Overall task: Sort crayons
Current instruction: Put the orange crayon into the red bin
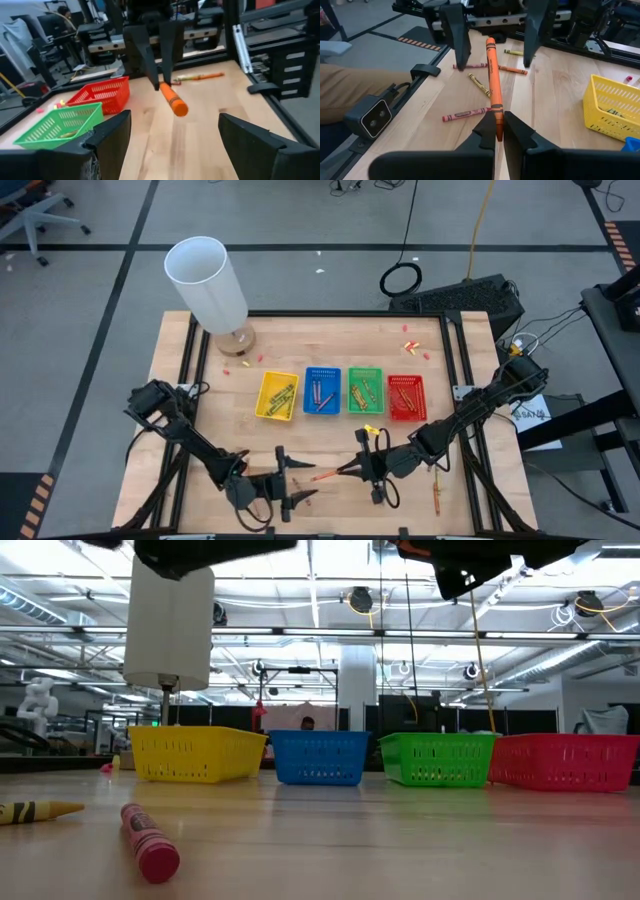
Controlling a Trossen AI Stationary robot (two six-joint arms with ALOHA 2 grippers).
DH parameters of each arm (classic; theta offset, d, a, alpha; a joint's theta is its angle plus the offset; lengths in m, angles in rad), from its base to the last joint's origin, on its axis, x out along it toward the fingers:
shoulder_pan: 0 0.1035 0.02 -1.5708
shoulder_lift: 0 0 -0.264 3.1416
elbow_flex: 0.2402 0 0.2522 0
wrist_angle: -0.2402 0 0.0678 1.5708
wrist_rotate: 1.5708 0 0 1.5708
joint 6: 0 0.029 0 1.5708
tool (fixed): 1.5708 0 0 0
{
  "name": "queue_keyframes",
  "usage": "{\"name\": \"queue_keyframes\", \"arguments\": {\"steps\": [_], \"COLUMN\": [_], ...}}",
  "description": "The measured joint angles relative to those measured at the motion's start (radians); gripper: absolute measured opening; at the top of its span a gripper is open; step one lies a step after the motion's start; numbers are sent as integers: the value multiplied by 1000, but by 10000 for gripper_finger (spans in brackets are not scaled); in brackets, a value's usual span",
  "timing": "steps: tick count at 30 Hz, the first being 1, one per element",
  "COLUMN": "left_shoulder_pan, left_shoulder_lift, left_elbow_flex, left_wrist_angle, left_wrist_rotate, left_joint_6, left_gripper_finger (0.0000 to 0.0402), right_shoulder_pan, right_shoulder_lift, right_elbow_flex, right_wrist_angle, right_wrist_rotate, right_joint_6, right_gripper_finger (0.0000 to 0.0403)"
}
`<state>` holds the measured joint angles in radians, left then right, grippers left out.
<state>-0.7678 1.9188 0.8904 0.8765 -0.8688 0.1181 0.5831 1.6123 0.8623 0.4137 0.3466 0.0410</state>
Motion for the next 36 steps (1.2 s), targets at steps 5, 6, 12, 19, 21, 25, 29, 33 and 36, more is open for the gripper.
{"name": "queue_keyframes", "arguments": {"steps": [5,6,12,19,21,25,29,33,36], "left_shoulder_pan": [16,21,29,35,34,35,34,34,35], "left_shoulder_lift": [19,20,20,20,20,20,20,20,20], "left_elbow_flex": [31,34,38,38,38,38,38,38,38], "left_wrist_angle": [-2,-2,-2,-6,-5,-4,0,3,6], "left_wrist_rotate": [0,0,0,0,0,0,-4,-5,-5], "left_joint_6": [1,1,2,13,20,19,20,20,21], "left_gripper_finger": [274,266,210,132,112,82,67,66,66], "right_shoulder_pan": [0,0,-1,-1,-1,-1,-1,-1,-1], "right_shoulder_lift": [0,0,0,0,0,0,0,0,0], "right_elbow_flex": [0,0,0,0,0,0,0,0,0], "right_wrist_angle": [1,1,1,1,1,1,0,0,0], "right_wrist_rotate": [0,0,1,18,24,24,22,20,20], "right_joint_6": [0,0,0,0,0,0,0,0,0], "right_gripper_finger": [0,0,0,0,0,0,0,0,0]}}
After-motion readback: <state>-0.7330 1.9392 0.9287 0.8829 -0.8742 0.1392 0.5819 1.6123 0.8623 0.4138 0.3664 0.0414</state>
